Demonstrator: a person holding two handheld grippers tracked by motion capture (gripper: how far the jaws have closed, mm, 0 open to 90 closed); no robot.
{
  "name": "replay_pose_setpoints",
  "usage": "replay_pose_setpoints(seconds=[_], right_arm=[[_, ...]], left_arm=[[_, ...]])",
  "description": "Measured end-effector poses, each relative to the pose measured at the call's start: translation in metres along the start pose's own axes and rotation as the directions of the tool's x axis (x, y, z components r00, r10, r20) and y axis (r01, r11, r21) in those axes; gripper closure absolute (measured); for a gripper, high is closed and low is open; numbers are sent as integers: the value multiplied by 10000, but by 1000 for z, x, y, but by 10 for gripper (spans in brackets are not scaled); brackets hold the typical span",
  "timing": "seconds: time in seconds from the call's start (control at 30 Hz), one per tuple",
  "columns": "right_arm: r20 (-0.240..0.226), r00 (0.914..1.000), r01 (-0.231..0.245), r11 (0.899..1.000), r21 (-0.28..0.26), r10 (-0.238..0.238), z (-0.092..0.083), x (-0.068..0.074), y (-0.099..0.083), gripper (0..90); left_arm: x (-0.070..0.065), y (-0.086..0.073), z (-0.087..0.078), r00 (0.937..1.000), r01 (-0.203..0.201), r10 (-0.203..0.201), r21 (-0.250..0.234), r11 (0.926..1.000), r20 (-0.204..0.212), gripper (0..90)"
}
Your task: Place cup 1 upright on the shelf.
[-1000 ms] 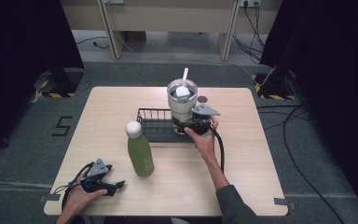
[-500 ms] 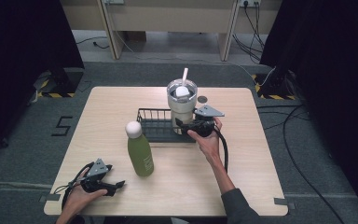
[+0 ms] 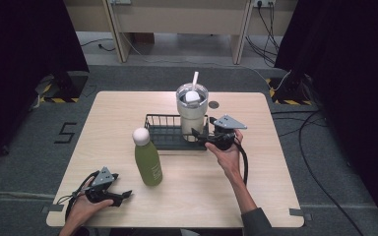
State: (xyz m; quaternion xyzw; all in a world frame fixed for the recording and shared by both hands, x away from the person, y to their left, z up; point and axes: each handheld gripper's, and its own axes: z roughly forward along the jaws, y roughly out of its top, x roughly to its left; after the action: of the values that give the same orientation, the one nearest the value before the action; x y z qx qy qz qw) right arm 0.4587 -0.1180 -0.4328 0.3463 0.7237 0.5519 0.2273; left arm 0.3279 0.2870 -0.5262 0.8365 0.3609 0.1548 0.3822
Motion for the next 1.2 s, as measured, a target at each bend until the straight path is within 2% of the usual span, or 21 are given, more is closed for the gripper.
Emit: replay_pose_setpoints(seconds=[0.37, 0.67, 0.97, 1.2], right_arm=[[-186, 9998, -15, 9998, -184, 12, -26, 5, 0, 148], [-123, 9998, 154, 9997, -165, -156, -40, 9, -3, 149], [-55, 10000, 65, 9994, -351, -67, -53, 16, -17, 150], [-186, 9997, 132, 9999, -81, -133, -58, 18, -26, 150]], left_arm=[[0, 0, 0, 10000, 4, -4, -2, 10000, -3, 133], [0, 0, 0, 10000, 3, -3, -2, 10000, -3, 133], [0, 0, 0, 10000, -1, 1, -2, 10000, -6, 133], [0, 0, 0, 10000, 1, -1, 7, 10000, -8, 133]])
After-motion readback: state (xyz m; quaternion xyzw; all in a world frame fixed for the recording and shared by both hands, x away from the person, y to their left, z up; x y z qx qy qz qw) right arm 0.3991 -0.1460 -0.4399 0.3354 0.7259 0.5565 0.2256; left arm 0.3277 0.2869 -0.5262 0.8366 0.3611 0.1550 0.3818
